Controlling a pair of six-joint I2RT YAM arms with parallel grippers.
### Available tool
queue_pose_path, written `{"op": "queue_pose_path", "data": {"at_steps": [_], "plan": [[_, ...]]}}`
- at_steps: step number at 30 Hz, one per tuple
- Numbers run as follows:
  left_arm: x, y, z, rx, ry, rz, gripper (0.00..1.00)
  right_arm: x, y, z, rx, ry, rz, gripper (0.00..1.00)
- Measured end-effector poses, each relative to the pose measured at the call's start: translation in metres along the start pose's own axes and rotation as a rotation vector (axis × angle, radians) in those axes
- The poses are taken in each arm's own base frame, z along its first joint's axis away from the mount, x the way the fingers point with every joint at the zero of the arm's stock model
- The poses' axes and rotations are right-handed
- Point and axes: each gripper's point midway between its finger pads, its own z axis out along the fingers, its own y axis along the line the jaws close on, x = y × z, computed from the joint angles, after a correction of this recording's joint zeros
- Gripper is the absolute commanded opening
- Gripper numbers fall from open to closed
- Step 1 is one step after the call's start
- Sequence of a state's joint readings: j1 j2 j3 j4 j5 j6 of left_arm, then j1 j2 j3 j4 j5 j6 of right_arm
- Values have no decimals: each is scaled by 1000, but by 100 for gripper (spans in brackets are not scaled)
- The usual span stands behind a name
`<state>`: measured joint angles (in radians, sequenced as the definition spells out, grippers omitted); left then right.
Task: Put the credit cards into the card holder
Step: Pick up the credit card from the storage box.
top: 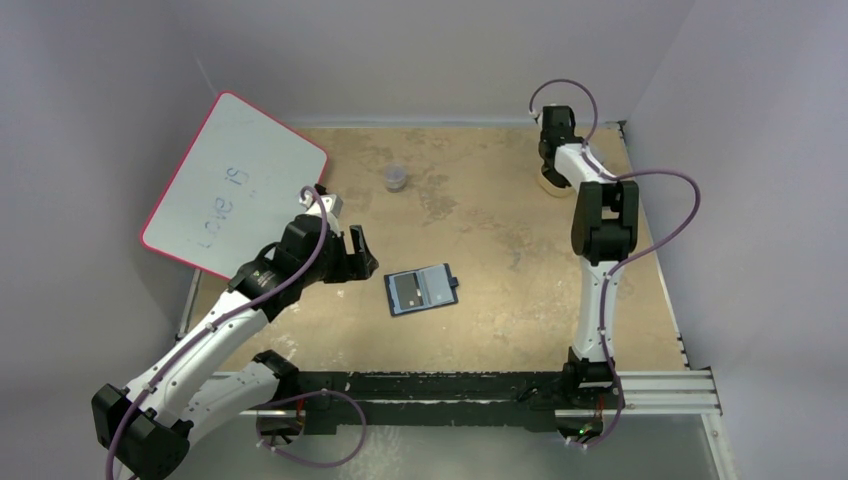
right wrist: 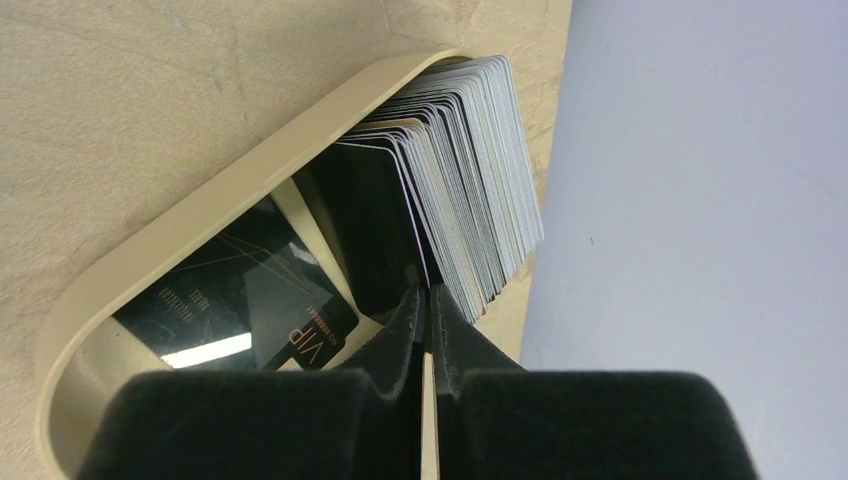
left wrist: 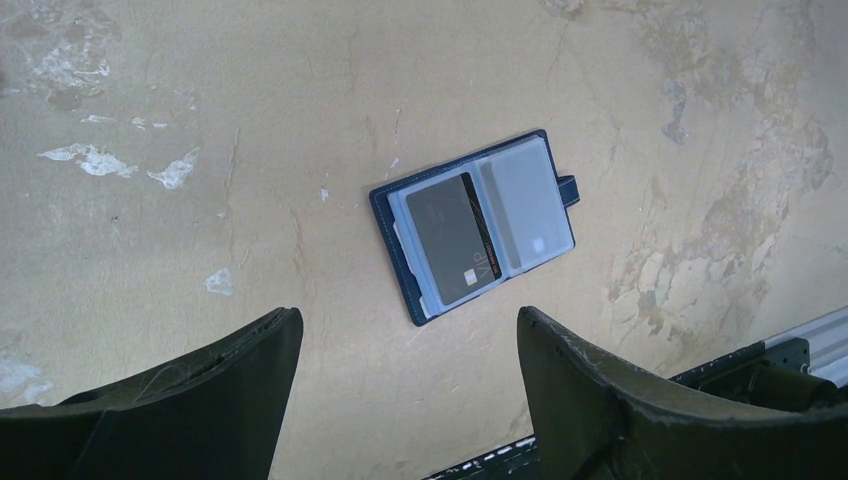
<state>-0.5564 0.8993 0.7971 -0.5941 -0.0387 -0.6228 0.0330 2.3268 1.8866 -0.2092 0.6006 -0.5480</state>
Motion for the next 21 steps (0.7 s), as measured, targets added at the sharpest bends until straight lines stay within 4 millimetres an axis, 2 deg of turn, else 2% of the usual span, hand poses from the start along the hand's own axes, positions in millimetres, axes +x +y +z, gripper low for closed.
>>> {"op": "queue_pose_path", "data": {"at_steps": [10,21], "plan": [[0,0,0,1,1,0,78,-10,-3,-19,-54,-11,53,0],[0,0,0,1,1,0,77,-17,-27,-71,-97,-38,227,0]]}}
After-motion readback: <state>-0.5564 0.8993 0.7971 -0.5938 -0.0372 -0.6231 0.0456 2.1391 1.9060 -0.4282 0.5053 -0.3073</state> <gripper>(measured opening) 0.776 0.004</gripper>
